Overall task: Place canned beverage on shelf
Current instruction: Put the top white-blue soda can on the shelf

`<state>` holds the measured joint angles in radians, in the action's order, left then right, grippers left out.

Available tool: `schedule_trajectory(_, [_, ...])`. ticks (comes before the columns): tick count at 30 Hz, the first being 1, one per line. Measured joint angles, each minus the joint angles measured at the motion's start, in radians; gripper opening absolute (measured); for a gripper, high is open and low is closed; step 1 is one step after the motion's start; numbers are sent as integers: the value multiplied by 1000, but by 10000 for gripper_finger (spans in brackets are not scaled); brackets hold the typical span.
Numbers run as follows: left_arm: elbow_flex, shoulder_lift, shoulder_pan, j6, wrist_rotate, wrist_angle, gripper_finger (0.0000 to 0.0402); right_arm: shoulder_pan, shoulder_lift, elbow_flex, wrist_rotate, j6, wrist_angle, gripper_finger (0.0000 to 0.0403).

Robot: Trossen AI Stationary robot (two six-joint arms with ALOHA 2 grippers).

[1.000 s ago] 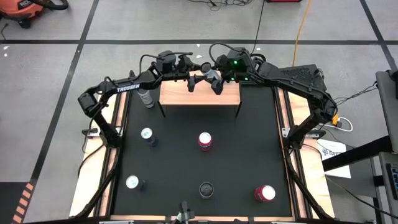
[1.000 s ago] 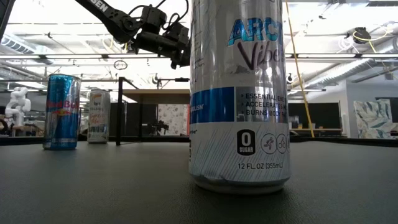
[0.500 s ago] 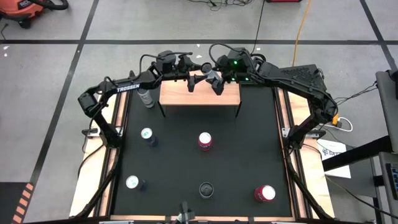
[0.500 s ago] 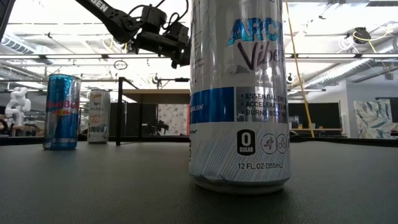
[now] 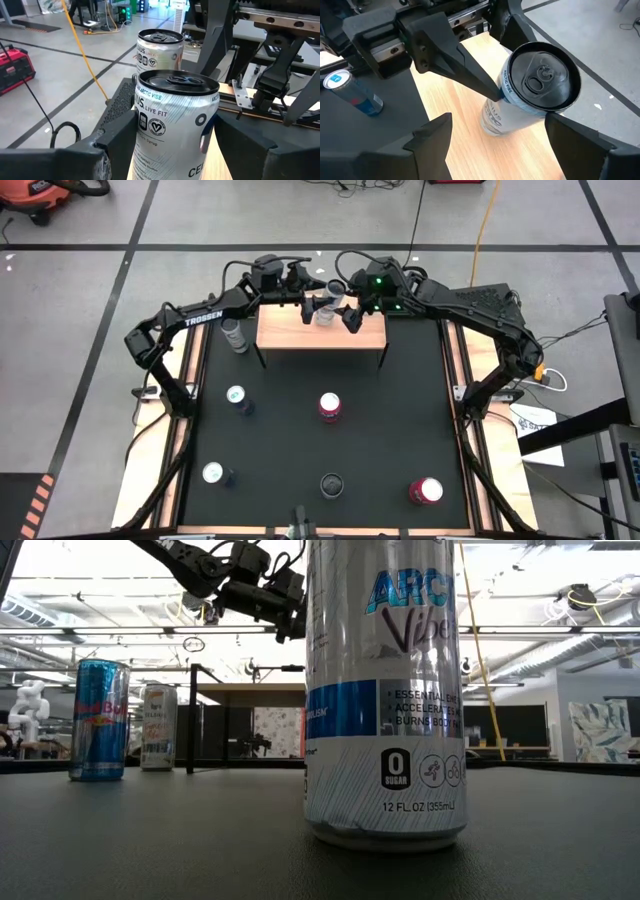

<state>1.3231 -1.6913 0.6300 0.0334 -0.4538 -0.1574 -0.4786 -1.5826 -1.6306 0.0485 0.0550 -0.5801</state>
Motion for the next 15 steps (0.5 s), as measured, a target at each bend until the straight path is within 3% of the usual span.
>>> schedule_trajectory(15, [0,1,0,8,-2,32,258,1,0,0,9,-38,40,299])
